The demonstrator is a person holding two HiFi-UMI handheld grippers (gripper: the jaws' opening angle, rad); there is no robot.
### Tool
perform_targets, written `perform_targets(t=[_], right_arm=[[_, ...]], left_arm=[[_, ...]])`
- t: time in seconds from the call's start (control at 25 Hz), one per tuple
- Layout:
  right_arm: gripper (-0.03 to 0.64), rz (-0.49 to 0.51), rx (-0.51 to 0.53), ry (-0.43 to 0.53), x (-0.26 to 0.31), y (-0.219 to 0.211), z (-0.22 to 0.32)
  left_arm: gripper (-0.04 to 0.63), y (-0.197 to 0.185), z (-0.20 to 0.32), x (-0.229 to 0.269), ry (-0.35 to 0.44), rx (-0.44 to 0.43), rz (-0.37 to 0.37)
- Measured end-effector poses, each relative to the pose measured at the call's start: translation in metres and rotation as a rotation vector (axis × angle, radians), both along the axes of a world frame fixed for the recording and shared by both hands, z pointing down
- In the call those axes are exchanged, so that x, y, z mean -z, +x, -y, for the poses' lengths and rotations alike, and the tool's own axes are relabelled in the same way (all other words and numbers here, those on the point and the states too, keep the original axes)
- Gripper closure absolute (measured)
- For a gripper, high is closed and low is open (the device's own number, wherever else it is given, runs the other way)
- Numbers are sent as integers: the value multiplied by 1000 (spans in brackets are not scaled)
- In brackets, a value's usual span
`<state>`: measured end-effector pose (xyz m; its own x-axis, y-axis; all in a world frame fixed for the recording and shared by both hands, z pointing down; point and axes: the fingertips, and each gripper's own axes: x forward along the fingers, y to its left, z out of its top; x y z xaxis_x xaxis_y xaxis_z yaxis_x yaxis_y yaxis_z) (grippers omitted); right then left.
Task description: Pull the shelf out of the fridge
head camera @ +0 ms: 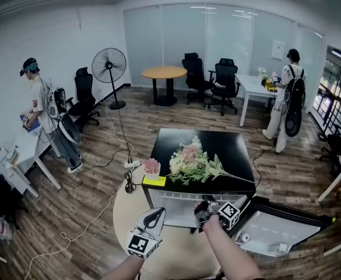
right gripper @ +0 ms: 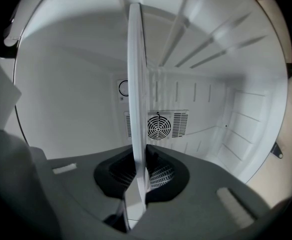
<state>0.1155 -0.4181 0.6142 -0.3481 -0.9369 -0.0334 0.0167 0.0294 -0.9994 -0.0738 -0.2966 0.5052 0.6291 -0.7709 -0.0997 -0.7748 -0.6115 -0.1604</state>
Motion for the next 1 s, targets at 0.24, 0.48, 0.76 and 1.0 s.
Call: perform_targets(t=[0.24, 0.48, 0.76, 1.0], right_arm=[[580, -26, -3, -23, -1, -1, -11], [580, -16, -9, -9, -1, -2, -18], [580, -15, -3, -16, 0, -4, -26], [580, -17, -1, -14, 1, -5, -33]], left_arm=[[595, -1, -2, -2, -8, 0, -3], [595, 0, -2, 2, -5, 3, -9], [595, 3, 0, 2, 9, -5, -23], [595, 3, 2, 0, 6, -3, -22]])
